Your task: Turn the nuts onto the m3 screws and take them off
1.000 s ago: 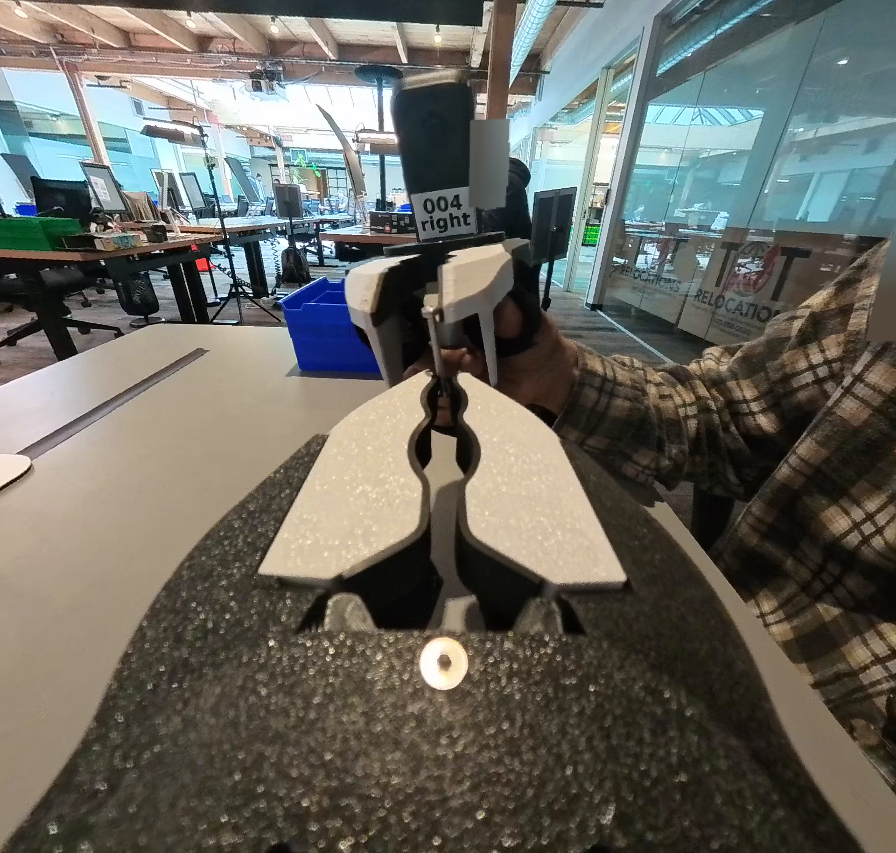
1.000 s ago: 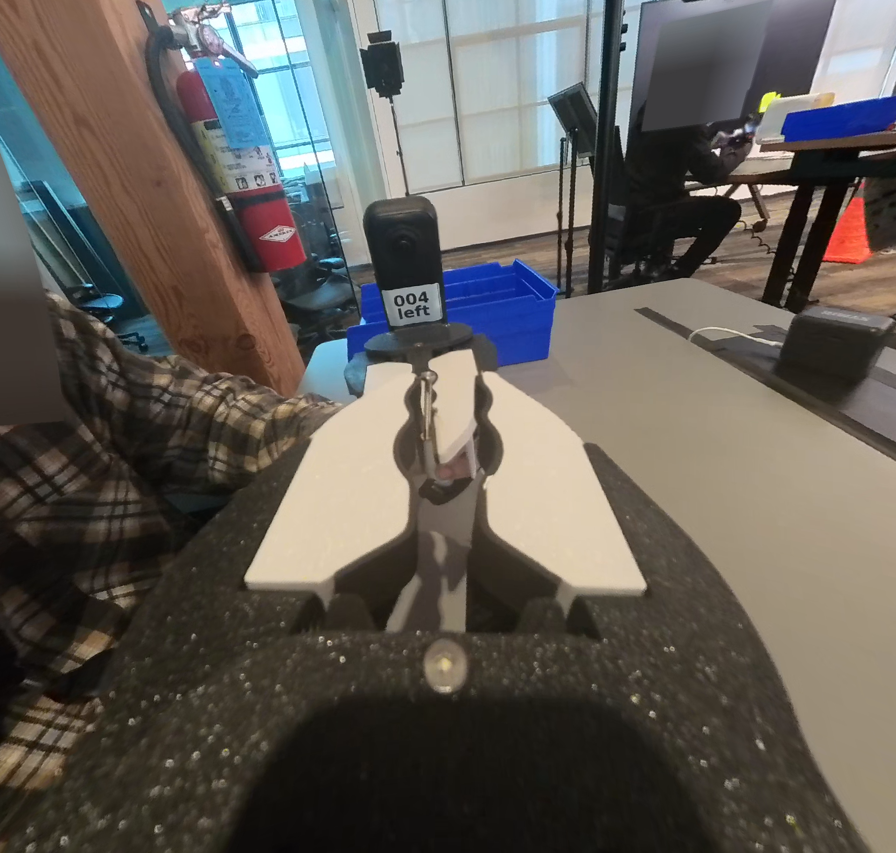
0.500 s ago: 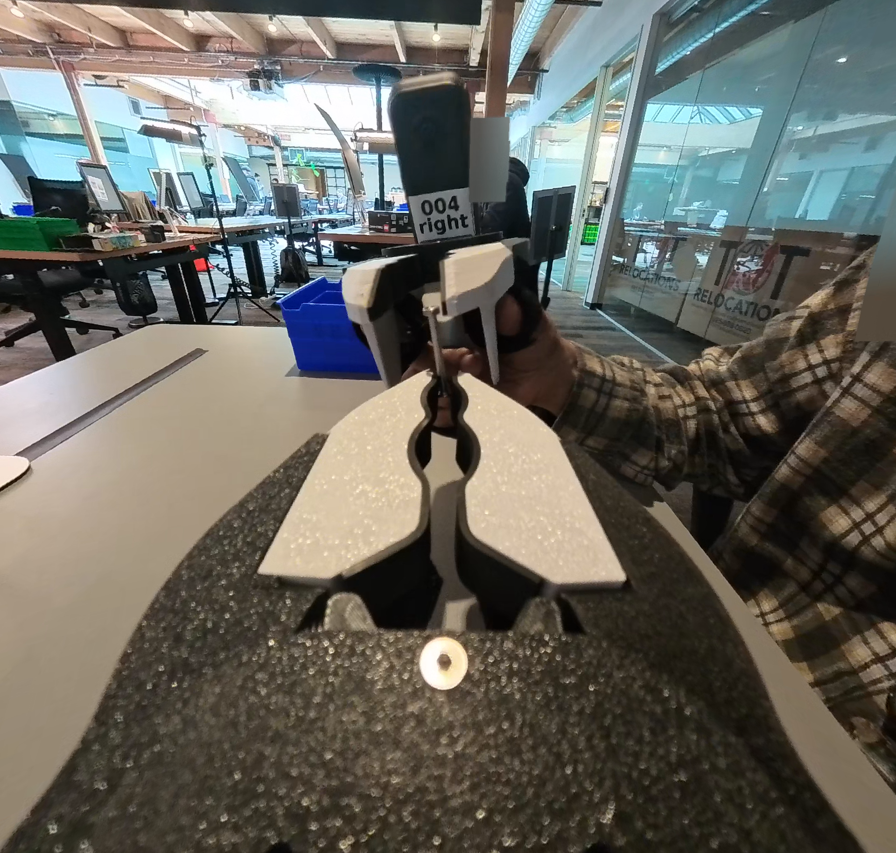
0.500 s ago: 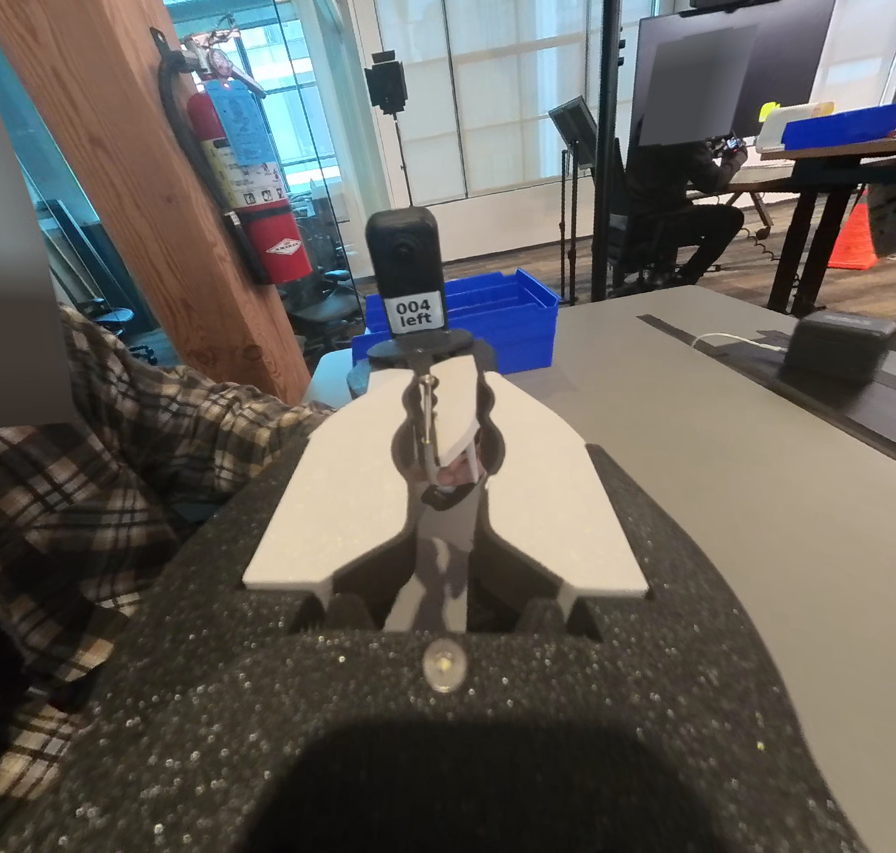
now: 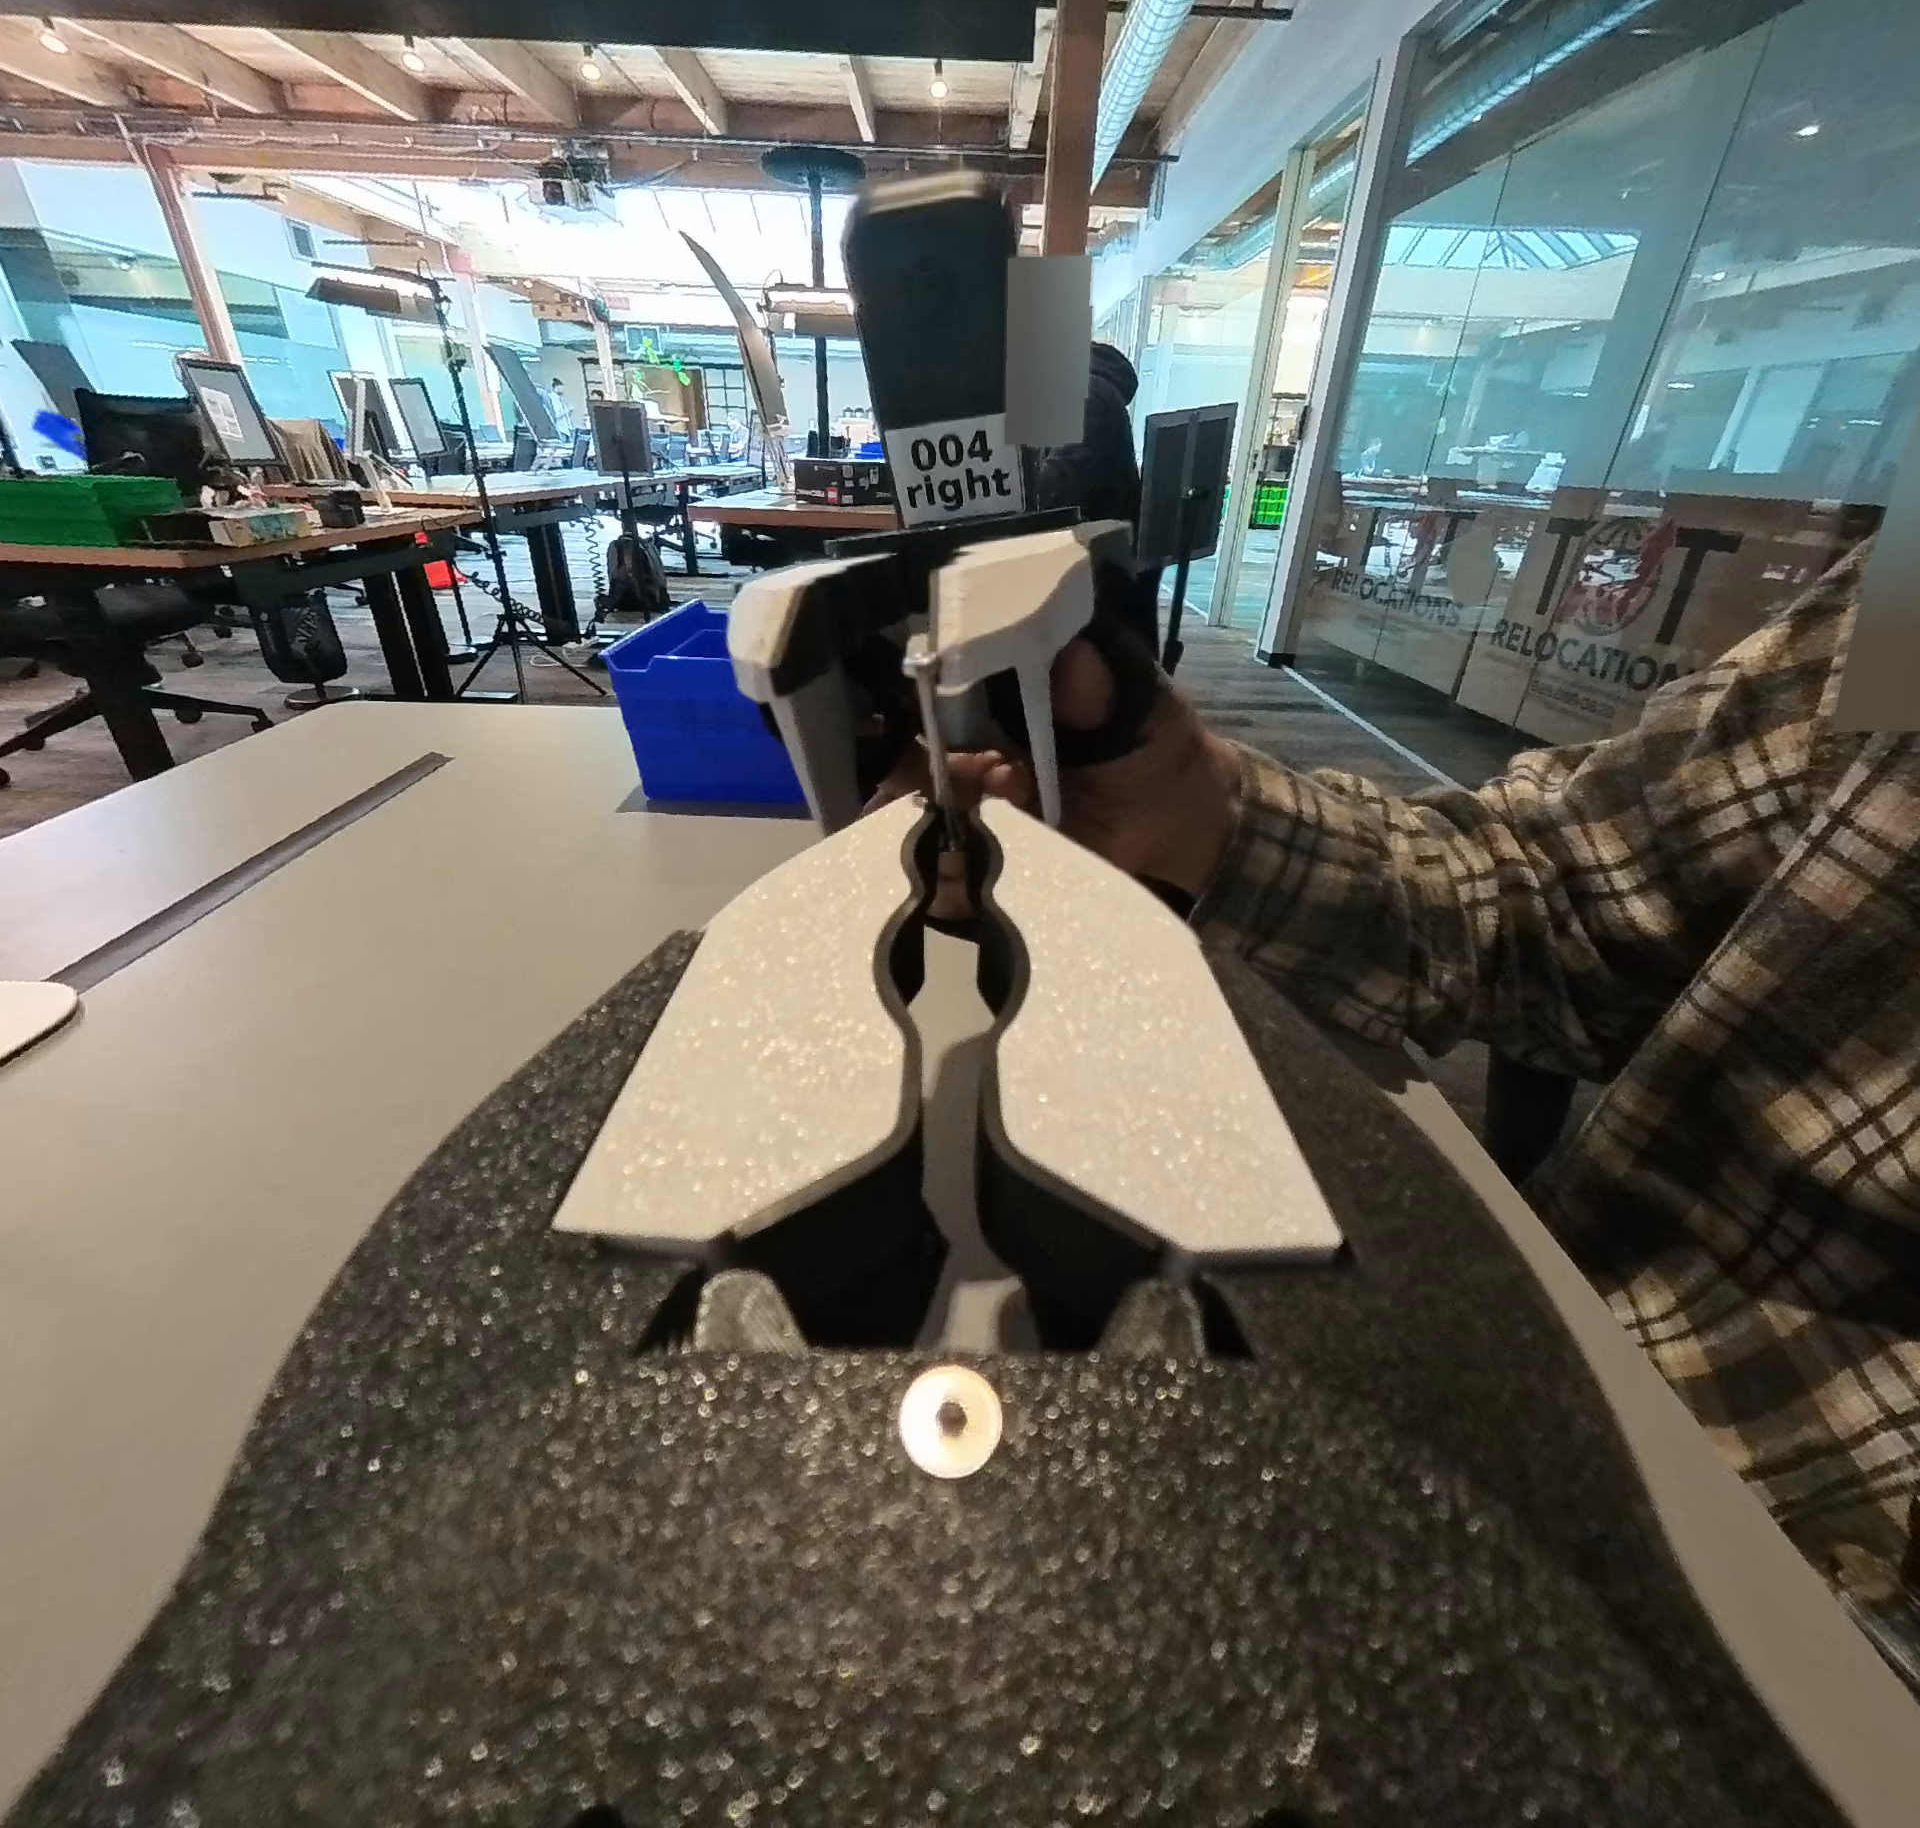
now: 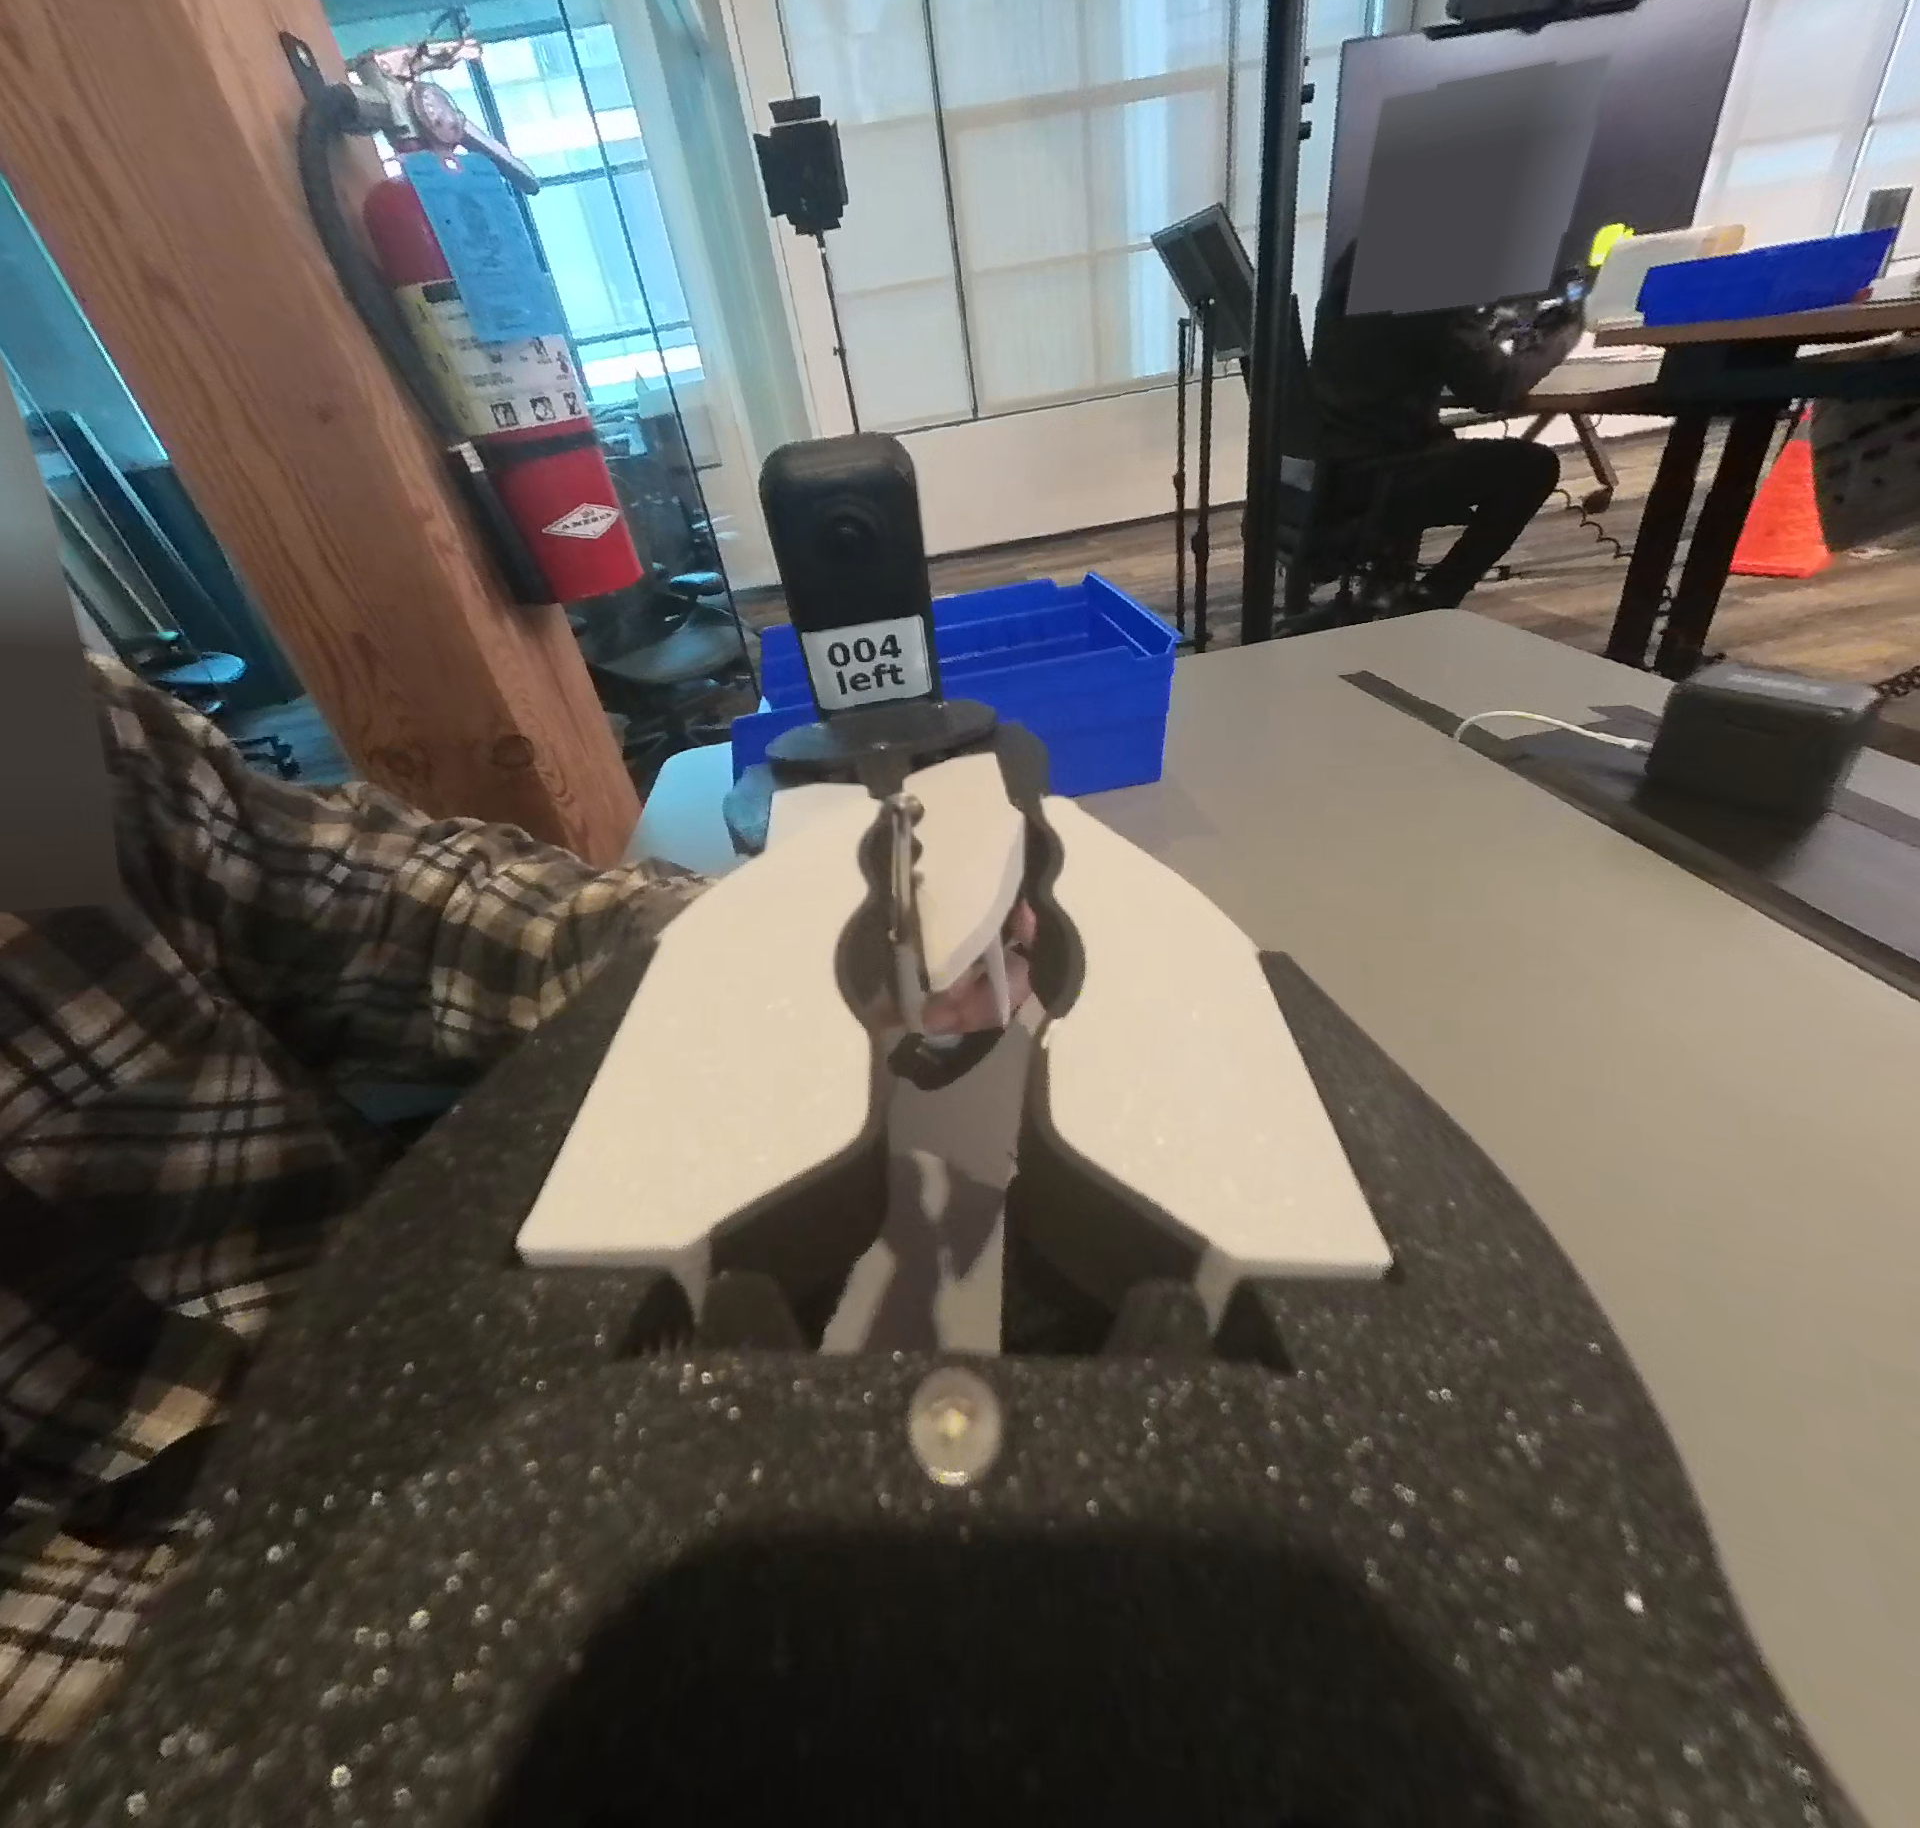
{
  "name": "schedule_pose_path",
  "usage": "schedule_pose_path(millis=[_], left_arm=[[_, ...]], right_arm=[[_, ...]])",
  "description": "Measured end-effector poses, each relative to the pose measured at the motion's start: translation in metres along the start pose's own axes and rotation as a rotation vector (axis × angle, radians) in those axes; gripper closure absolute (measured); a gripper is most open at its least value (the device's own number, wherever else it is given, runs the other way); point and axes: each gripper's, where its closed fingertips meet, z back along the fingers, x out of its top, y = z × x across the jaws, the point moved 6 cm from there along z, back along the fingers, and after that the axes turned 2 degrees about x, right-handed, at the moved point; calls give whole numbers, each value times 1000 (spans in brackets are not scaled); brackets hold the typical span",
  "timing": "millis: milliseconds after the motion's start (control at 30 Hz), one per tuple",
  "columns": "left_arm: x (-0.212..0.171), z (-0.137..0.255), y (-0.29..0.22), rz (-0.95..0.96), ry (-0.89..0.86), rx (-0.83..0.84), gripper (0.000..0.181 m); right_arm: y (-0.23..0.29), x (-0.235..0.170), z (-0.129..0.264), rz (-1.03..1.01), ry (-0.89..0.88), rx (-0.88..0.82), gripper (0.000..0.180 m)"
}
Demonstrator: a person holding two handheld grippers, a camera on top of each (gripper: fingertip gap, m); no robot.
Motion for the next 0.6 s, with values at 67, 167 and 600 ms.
schedule_pose_path(millis=[67,167,600], left_arm=[[1,1,0,2,-4,0,177],[0,0,0,1,-1,-1,177],[-1,0,2,-1,6,16,177]], right_arm=[[-1,1,3,0,-7,-6,157],[1,1,2,6,-3,3,156],[11,0,-12,48,42,-53,162]])
